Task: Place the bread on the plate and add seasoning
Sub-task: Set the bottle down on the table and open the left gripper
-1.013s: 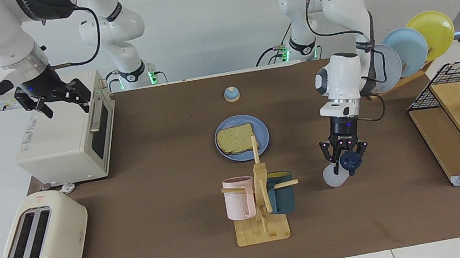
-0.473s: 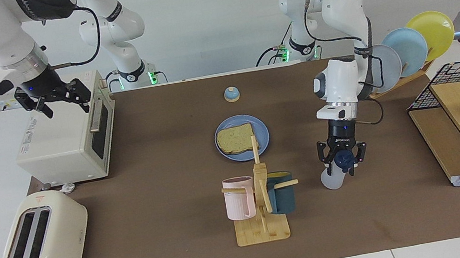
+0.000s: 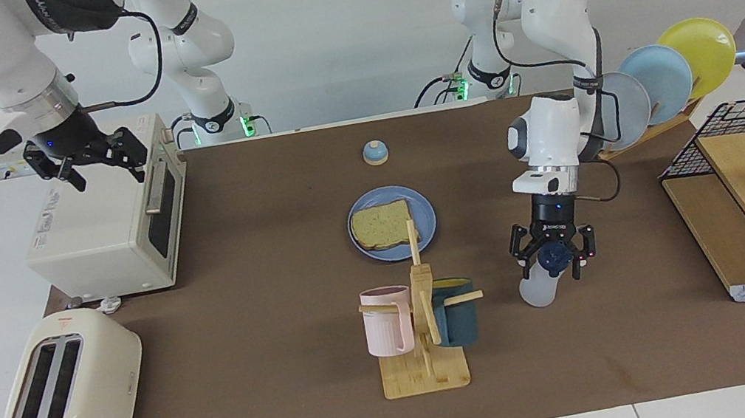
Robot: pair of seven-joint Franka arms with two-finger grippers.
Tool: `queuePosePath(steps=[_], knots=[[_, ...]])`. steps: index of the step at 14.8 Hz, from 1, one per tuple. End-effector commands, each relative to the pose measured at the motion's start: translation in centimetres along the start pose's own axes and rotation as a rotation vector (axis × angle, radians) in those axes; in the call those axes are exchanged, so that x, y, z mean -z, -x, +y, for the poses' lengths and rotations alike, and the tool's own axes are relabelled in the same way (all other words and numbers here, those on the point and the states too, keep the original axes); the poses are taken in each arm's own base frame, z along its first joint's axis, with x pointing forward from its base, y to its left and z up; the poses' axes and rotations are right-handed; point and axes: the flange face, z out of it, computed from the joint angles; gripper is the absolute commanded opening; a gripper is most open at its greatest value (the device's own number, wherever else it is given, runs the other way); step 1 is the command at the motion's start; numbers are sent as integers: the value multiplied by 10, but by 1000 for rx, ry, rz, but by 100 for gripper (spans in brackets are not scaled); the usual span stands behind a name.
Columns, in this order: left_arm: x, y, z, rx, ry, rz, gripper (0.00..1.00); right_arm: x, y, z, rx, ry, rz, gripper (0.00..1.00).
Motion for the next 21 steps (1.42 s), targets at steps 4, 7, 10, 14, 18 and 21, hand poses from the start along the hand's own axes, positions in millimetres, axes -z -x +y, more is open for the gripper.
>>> queuePosePath(steps=[4,7,10,14,18,21], knots=[[17,16,0,-8,-6,-13,100,0,6,3,17,-4,11,100],[32,19,2,-6,-7,-21,100,0,6,3,17,-4,11,100],[46,13,4,2,-6,-66,100,0,6,3,17,-4,11,100],[76,-14,5,-8,-7,-155,100,0,6,3,17,-4,11,100],[112,-41,4,-20,-12,-259,100,0,6,3,17,-4,11,100],[138,-64,2,-28,-13,-343,100,0,6,3,17,-4,11,100]])
